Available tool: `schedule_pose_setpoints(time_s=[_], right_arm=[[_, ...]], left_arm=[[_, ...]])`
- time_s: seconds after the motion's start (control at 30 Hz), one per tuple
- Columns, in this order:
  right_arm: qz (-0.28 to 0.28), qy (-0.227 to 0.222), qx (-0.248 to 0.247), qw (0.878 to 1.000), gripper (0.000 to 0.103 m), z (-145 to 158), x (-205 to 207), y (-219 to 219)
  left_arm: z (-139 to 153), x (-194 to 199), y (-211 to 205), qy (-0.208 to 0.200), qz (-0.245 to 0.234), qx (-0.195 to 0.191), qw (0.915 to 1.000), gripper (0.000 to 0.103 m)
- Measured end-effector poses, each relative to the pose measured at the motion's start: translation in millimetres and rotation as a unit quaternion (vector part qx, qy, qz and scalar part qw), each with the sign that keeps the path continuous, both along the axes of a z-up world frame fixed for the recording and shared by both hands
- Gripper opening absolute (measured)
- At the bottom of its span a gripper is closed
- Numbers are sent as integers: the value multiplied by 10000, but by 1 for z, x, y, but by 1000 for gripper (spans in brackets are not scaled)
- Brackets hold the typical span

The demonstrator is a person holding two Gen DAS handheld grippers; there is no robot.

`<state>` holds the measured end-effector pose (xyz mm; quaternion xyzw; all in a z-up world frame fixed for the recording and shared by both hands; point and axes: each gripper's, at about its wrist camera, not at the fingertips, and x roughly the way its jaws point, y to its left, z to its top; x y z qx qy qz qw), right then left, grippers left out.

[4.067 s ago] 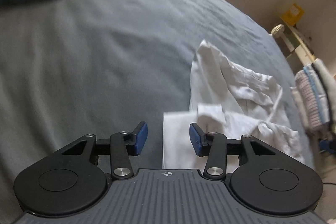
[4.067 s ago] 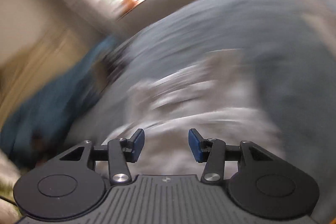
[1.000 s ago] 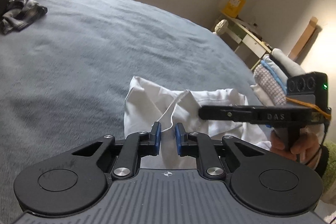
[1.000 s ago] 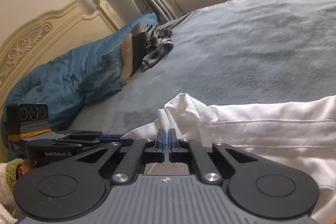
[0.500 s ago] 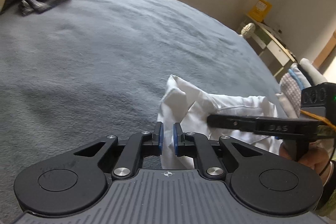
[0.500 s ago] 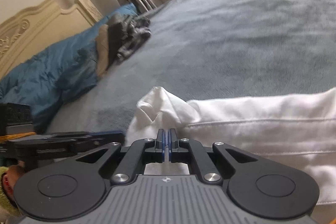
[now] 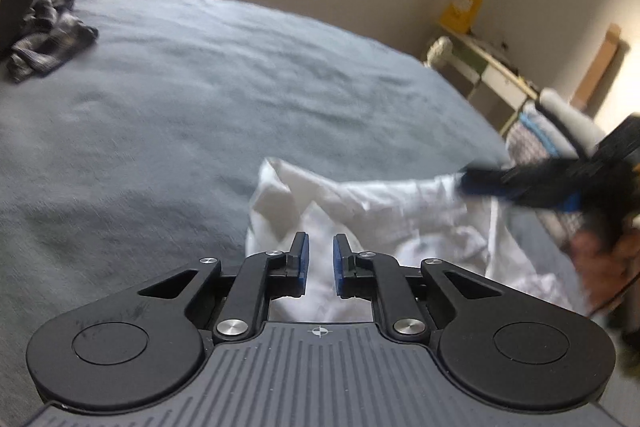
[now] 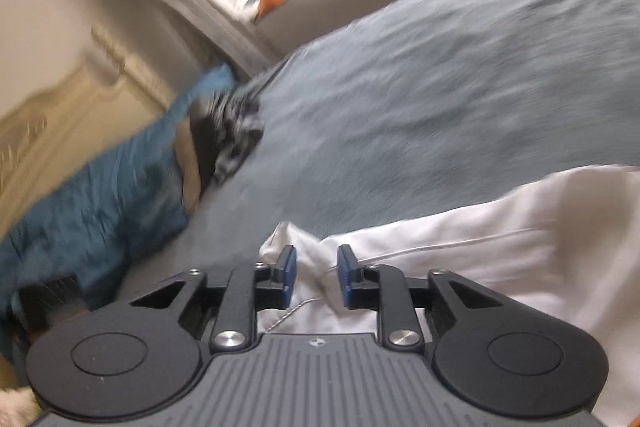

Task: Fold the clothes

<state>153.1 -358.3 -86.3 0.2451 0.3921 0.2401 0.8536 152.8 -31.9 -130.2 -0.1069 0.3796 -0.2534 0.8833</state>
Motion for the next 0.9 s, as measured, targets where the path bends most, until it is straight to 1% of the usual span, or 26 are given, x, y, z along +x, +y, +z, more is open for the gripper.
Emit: schedule_pose_setpoints(time_s=[0.13,0.23,0.3,0.37,0.47,0.57,0.63,0.67,0.7,0.73,0.8,0.83,0.87,0.9], right_arm=[[-483,106,95,9987,29,27,-39,-61],[-667,517,264,9961,31,30,-70,-97],[-709,899,426,9925,35,23,-87,-115],[-807,1269,428,9877,36,13,-104,-126],[-962,1833,544,9768,38,-9,-126,-138],[-1370,2260,737,9616,39,-29,-142,-147],[-1609,2341,832,9552,39,-37,-146,-153],[-1688,2362,875,9529,39,-39,-147,-155],[-1766,2383,918,9506,39,-42,-147,-157],[-1844,2403,961,9482,39,-45,-147,-159],[-1999,2442,1046,9431,42,-50,-148,-163],[-2077,2462,1089,9404,42,-53,-148,-165],[-2154,2481,1131,9377,42,-56,-148,-167],[-2232,2500,1173,9348,43,-59,-149,-169]], left_arm=[[-4,-6,-10,75,-180,179,9997,17],[-4,-6,-15,126,-234,225,9994,18],[-3,-8,-20,143,-286,229,9992,18],[0,-11,-26,127,-384,233,9989,18],[3,-19,-40,93,-635,266,9976,18],[6,-28,-60,39,-1033,316,9941,19],[9,-37,-79,-93,-1481,423,9880,19],[12,-44,-92,-235,-1801,550,9818,19],[15,-52,-105,-408,-2171,690,9728,19],[17,-60,-119,-580,-2537,829,9620,21],[21,-79,-148,-950,-3275,1113,9334,28],[21,-90,-161,-1136,-3596,1250,9177,39],[20,-100,-175,-1320,-3911,1384,9003,46],[18,-109,-187,-1507,-4168,1518,8835,46]])
